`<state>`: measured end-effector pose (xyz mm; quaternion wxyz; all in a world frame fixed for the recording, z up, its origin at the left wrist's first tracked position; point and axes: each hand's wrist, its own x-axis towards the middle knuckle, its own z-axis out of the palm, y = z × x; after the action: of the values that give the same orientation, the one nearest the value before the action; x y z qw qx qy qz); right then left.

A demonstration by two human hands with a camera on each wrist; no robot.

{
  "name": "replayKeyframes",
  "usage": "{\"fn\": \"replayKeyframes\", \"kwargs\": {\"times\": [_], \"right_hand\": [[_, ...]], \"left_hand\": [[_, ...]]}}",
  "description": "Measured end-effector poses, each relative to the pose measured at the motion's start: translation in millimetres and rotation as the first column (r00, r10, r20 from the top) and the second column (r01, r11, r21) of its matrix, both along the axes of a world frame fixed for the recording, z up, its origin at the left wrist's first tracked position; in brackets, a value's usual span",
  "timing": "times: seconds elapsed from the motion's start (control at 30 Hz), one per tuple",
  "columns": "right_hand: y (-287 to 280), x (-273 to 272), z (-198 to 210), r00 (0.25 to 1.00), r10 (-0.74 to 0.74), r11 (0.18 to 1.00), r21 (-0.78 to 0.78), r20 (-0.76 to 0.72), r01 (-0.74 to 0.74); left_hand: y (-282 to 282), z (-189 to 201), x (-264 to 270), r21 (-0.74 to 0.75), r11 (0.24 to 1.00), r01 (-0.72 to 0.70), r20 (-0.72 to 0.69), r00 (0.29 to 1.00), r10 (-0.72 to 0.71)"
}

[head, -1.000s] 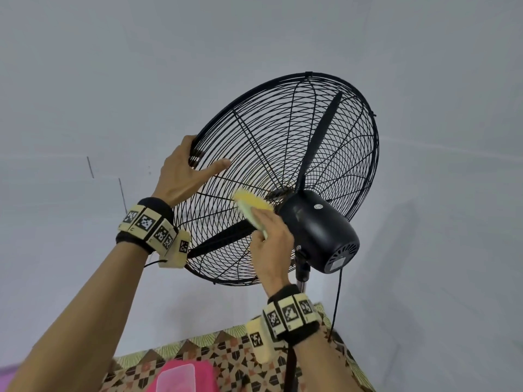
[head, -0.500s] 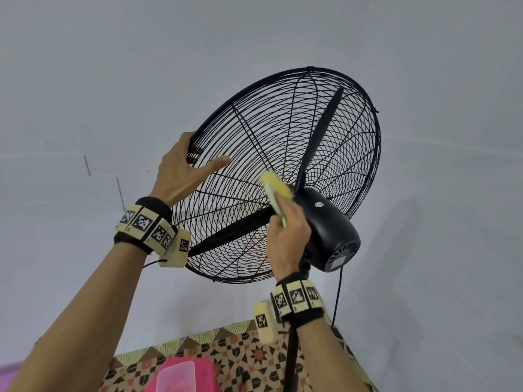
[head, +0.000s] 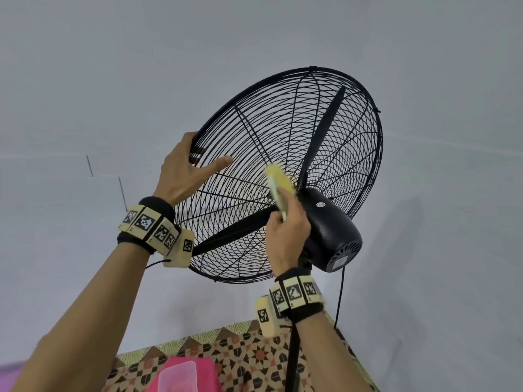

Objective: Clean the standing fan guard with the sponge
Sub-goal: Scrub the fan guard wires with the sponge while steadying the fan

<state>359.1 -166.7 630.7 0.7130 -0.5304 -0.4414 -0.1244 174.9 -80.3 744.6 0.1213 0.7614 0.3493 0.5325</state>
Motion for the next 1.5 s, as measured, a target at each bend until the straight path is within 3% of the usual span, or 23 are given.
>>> {"fn": "replayKeyframes", "kwargs": {"times": [0.1, 0.2, 0.33, 0.4, 0.6, 0.8, 0.93, 1.0, 1.17, 1.4, 1.5], "right_hand": [[-5, -11, -19, 0.987, 0.077, 0.989, -0.133, 0.14, -0.058], [-15, -4, -22, 0.988, 0.155, 0.982, -0.107, 0.008, -0.154], [-11, 24, 4, 0.989, 0.036, 0.996, 0.086, -0.142, -0.024], [-5, 22, 6, 0.993, 0.029, 0.998, 0.051, -0.115, -0.023], [-4, 13, -30, 0.971, 0.213, 0.967, -0.116, -0.106, -0.225], [-1, 21, -8, 0.971, 0.104, 0.994, -0.004, -0.217, -0.107], [-7, 3, -24, 0.979, 0.155, 0.974, -0.147, -0.128, -0.174], [-12, 6, -27, 0.983, 0.135, 0.977, -0.147, -0.124, -0.153], [-8, 15, -1, 0.986, 0.044, 0.998, 0.056, -0.163, -0.036], [-20, 6, -24, 0.995, 0.097, 0.979, -0.182, 0.003, -0.095], [-19, 15, -10, 0.997, 0.052, 0.998, -0.025, -0.056, -0.053]], "left_hand": [[1, -1, -3, -0.015, 1.0, -0.006, 0.009, 1.0, 0.006], [0, -2, -5, -0.027, 1.0, -0.007, 0.008, 1.0, 0.007], [-3, -1, 1, -0.027, 1.0, -0.001, 0.017, 1.0, 0.002], [-3, 0, 2, -0.027, 1.0, -0.002, 0.023, 1.0, 0.003], [0, -5, -6, -0.028, 1.0, -0.01, 0.03, 0.999, 0.011], [-3, -1, 3, -0.016, 1.0, 0.0, 0.015, 1.0, 0.001], [0, -3, -4, -0.022, 1.0, -0.005, 0.027, 1.0, 0.006], [1, -4, -7, -0.026, 1.0, -0.008, 0.028, 1.0, 0.009], [-3, -2, 0, -0.009, 1.0, 0.006, 0.023, 1.0, -0.006], [0, -5, -6, -0.022, 1.0, 0.006, 0.046, 0.999, -0.005], [-1, -4, -3, -0.013, 1.0, 0.007, 0.031, 0.999, -0.007]]}}
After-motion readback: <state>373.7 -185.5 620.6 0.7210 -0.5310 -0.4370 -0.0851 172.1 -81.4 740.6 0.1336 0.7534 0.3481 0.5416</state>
